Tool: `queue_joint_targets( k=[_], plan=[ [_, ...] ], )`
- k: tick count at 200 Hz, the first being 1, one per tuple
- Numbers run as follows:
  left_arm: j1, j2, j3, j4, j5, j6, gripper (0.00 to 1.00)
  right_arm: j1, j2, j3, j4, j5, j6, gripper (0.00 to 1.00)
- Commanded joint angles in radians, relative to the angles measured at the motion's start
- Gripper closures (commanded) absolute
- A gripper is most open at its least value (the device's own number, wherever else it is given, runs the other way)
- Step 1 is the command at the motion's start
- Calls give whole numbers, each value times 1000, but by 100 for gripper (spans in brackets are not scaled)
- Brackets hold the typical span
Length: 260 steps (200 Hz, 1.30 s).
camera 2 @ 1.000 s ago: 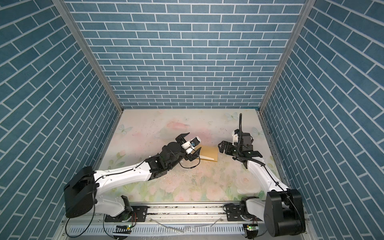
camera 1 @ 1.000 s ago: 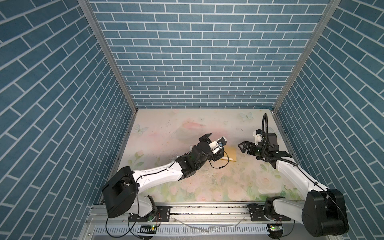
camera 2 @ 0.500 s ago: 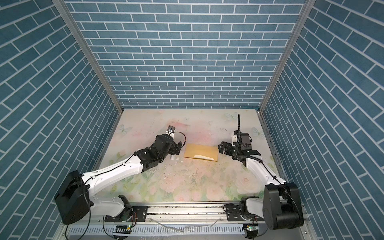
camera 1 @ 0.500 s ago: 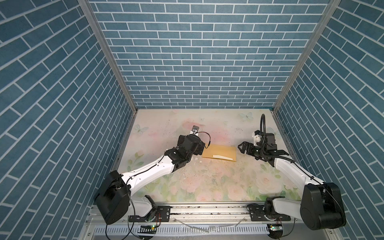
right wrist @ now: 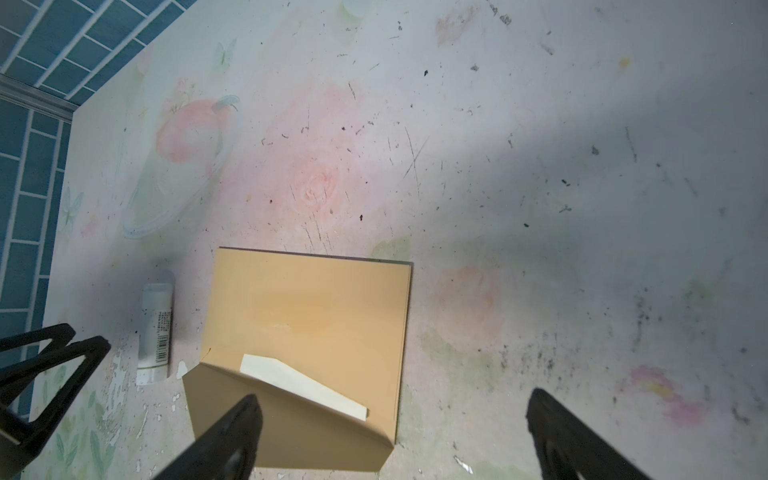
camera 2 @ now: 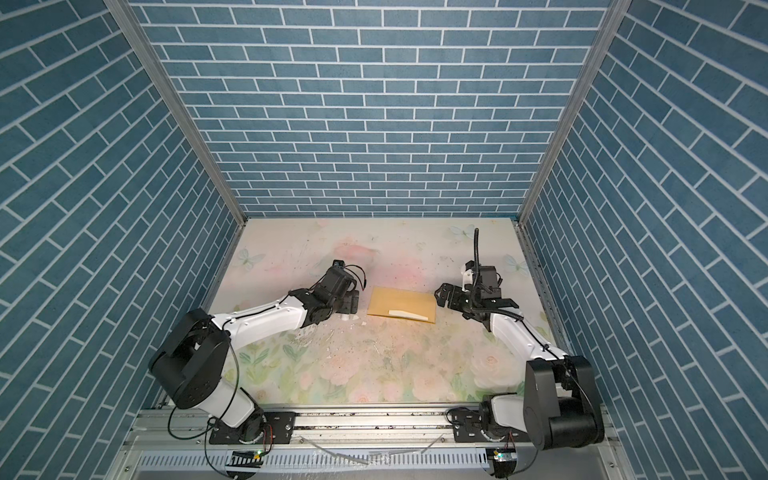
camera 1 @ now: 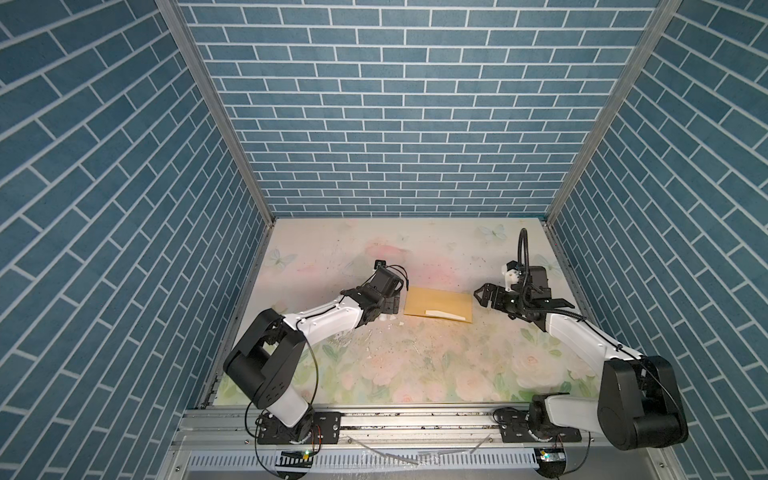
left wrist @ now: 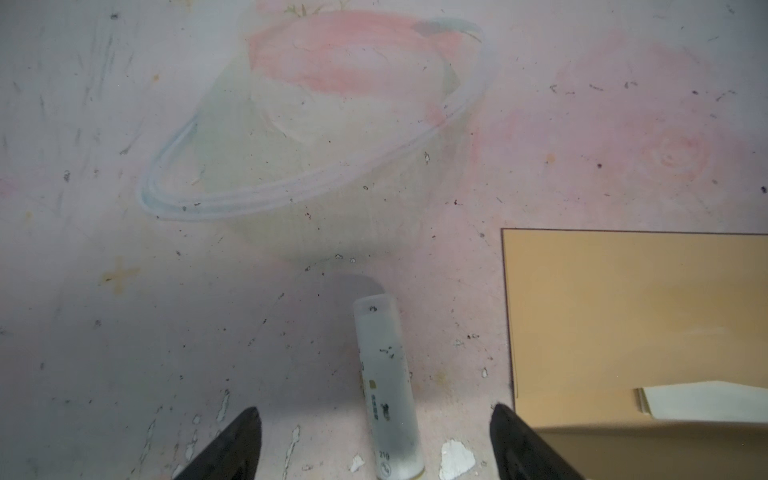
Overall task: Place the letter into the envelope and seal it
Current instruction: 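Grasp the white glue stick with the left gripper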
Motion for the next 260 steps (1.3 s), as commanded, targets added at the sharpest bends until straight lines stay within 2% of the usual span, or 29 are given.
queue_joint_targets(
  k=[1, 127, 153, 187, 231, 260],
  plan=[
    [11, 38, 12, 19, 38, -50, 17, -4, 8, 21, 19, -19, -27, 1],
    [25, 161, 30, 45, 65, -64, 52, -4, 39, 23, 34, -26, -35, 1],
    [26, 168, 31, 48, 70, -63, 55, -4, 40, 25, 38, -28, -33, 1],
    [28, 175, 26, 55, 72, -65, 63, -5, 40, 23, 36, -31, -33, 1],
    [31, 172, 19, 71, 68, -53, 80, -4, 49, 29, 37, -39, -33, 1],
    [30, 113, 18, 95, 60, 45, 94, -3, 48, 43, 31, -61, -33, 1]
  ],
)
